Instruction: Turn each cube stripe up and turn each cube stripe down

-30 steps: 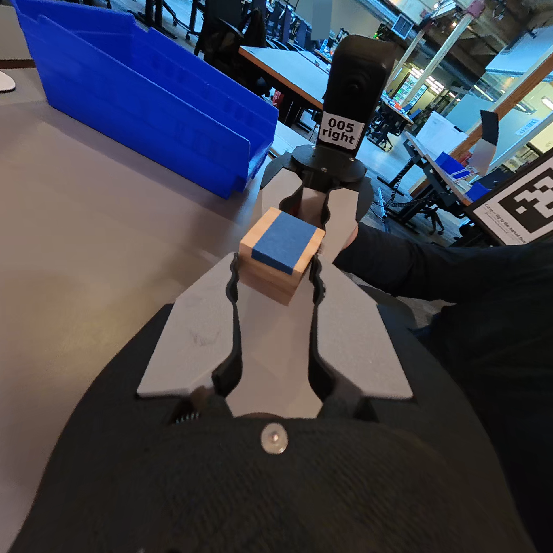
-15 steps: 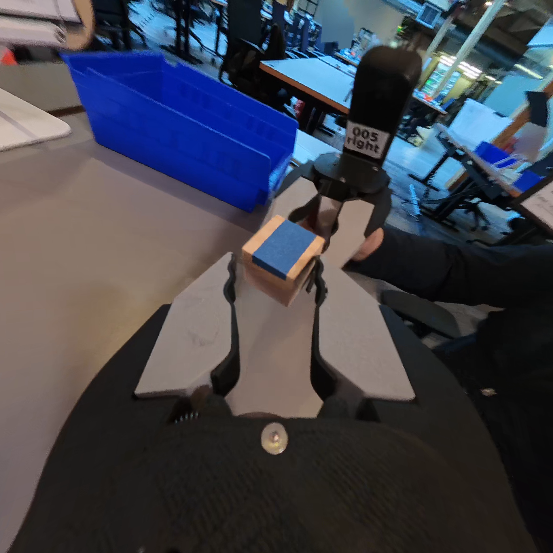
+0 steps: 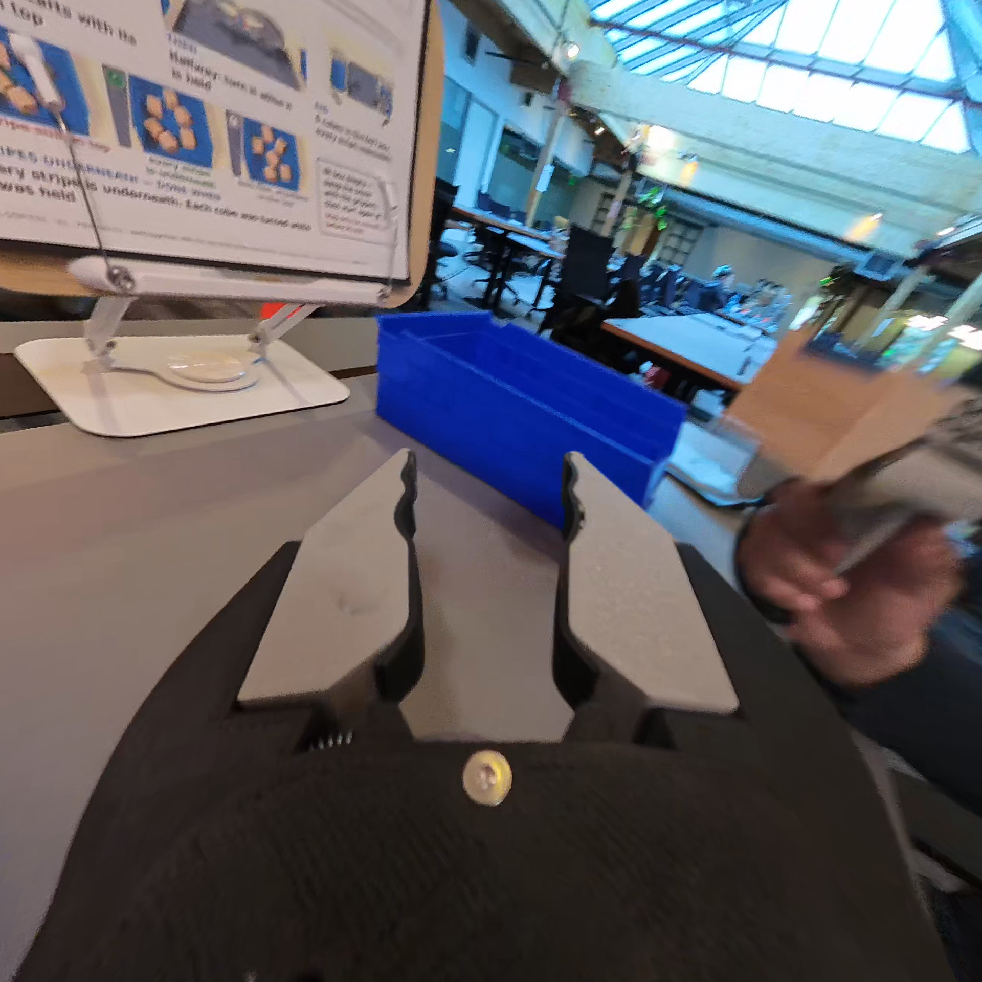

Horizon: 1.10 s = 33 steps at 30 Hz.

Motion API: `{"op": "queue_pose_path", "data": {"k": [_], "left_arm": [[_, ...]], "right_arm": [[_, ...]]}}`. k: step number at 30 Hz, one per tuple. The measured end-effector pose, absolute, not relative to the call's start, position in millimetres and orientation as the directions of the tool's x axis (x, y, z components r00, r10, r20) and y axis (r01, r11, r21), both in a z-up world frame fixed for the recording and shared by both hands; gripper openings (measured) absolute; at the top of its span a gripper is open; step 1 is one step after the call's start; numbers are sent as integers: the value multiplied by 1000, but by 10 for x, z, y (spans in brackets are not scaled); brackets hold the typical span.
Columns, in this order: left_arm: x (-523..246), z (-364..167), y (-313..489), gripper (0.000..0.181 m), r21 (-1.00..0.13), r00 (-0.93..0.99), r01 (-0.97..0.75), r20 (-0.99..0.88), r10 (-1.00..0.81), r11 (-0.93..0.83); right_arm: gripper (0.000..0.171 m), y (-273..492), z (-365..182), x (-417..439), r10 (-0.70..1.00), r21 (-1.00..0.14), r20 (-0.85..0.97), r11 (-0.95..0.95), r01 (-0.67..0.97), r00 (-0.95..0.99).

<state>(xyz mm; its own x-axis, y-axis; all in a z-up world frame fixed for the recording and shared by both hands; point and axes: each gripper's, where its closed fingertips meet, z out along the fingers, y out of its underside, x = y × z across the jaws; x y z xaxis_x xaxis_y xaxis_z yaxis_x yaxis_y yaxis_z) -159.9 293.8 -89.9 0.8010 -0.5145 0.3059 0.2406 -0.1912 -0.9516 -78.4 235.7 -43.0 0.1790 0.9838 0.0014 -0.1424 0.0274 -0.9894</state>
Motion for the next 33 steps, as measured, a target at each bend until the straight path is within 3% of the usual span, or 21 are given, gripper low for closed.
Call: {"op": "queue_pose_path", "data": {"k": [5,9,13,18,23,29,33], "left_arm": [[-1521,-1411,3313,48,-975,911,14,103,-399,-221],[-1553,-1686,3387,47,-948,937,-155,-52,-344,-279],[-1488,-1657,3328,47,-952,923,-91,29,-383,-292],[-1531,-1678,3303,45,-946,937,-109,5,-349,-304],[-1522,-1694,3257,44,-945,935,-105,12,-354,-309],[-1532,-1674,3225,43,-949,935,-79,36,-352,-306],[-1513,-1710,3227,43,-943,932,-75,50,-360,-325]], "right_arm": [[40,2870,-109,-158,882,-960,40,164,-226,470],[41,3501,-460,103,846,-1000,8,16,-10,534],[41,3900,-1122,165,891,-914,-8,-190,358,454],[41,4026,-1650,164,937,-742,13,-225,631,349],[41,4132,-1765,57,948,-708,-37,-248,661,316],[42,4311,-2157,117,950,-564,100,-191,803,296],[42,4341,-2199,117,949,-521,31,-254,815,315]]}}
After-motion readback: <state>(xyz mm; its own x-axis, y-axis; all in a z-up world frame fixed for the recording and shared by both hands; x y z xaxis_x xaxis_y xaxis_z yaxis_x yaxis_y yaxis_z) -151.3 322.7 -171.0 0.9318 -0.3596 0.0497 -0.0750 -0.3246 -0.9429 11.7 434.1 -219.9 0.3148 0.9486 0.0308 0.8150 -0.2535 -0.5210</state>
